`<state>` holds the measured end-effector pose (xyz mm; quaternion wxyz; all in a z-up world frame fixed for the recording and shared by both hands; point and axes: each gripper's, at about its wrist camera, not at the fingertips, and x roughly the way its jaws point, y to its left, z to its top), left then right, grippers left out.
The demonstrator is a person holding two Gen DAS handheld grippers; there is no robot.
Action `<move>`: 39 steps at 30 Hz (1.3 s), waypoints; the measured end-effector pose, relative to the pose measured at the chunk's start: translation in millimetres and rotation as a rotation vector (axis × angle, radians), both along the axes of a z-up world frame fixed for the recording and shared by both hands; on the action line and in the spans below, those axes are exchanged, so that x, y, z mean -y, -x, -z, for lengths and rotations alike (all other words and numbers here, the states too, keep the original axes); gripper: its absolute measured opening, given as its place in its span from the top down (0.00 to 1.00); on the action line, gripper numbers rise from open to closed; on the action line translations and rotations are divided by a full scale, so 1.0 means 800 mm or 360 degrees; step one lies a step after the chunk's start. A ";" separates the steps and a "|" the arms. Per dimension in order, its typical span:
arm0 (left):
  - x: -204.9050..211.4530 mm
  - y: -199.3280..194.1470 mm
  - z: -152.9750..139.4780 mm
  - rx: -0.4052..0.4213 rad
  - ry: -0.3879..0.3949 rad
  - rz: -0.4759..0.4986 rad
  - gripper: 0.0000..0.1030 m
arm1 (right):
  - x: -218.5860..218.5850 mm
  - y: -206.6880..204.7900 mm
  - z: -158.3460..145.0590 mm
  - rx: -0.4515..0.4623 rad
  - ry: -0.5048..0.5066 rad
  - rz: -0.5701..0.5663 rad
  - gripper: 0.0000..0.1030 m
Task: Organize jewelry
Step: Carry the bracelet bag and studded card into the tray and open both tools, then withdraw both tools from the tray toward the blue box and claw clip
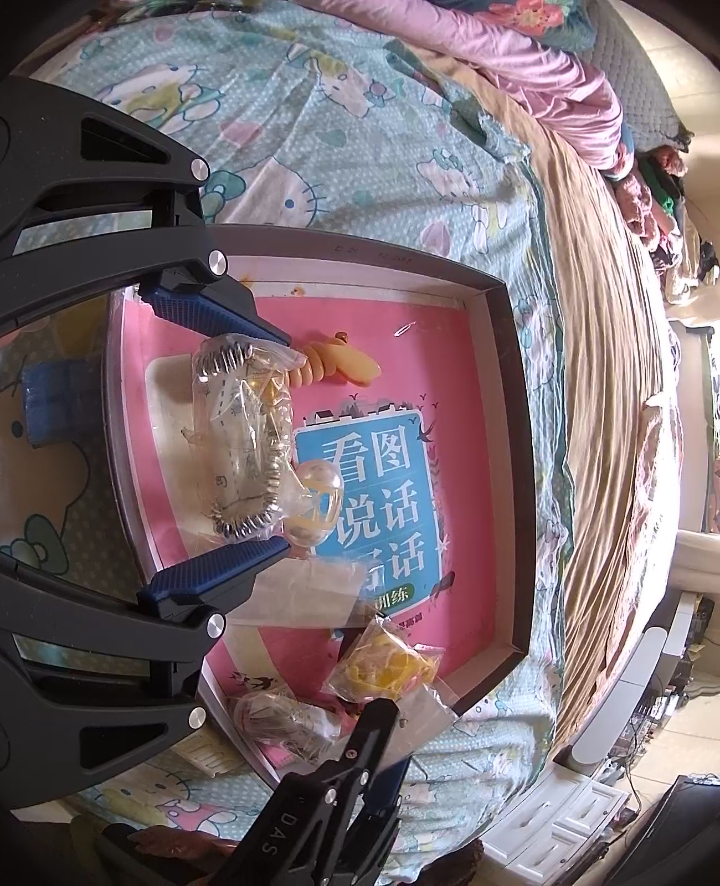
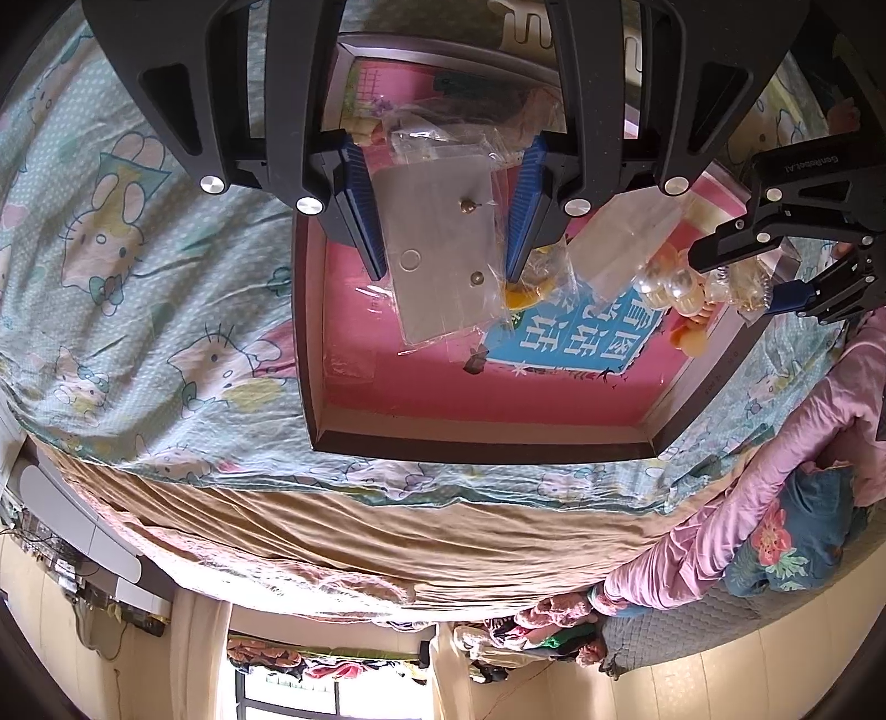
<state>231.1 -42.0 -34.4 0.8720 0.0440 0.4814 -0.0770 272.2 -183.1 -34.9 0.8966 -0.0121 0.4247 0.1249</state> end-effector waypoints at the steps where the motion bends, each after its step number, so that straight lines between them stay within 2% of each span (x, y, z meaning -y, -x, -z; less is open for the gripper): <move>1: 0.000 -0.001 0.000 0.0000 0.0000 0.0000 0.42 | 0.000 0.000 0.001 -0.0003 -0.0001 0.0001 0.58; 13: -0.001 -0.002 -0.001 -0.0011 0.0015 -0.0002 0.42 | 0.005 0.007 0.002 -0.0021 -0.0011 0.0012 0.56; 17: -0.003 -0.001 -0.001 -0.0012 0.0021 -0.0009 0.41 | 0.004 0.012 -0.004 -0.0002 -0.0014 0.0014 0.43; 22: -0.008 0.004 -0.007 -0.0010 0.0032 -0.0024 0.39 | 0.006 0.021 -0.018 0.0041 -0.0016 0.0016 0.34; 26: -0.012 0.009 -0.017 0.0022 0.0035 -0.0031 0.33 | 0.008 0.029 -0.031 0.0082 -0.0028 0.0024 0.24; 29: -0.015 0.012 -0.025 0.0039 0.0042 -0.0040 0.32 | 0.009 0.037 -0.041 0.0112 -0.0033 0.0026 0.21; 39: -0.029 0.028 -0.056 0.0108 0.0084 -0.0078 0.14 | 0.010 0.065 -0.077 0.0218 -0.0041 0.0023 0.15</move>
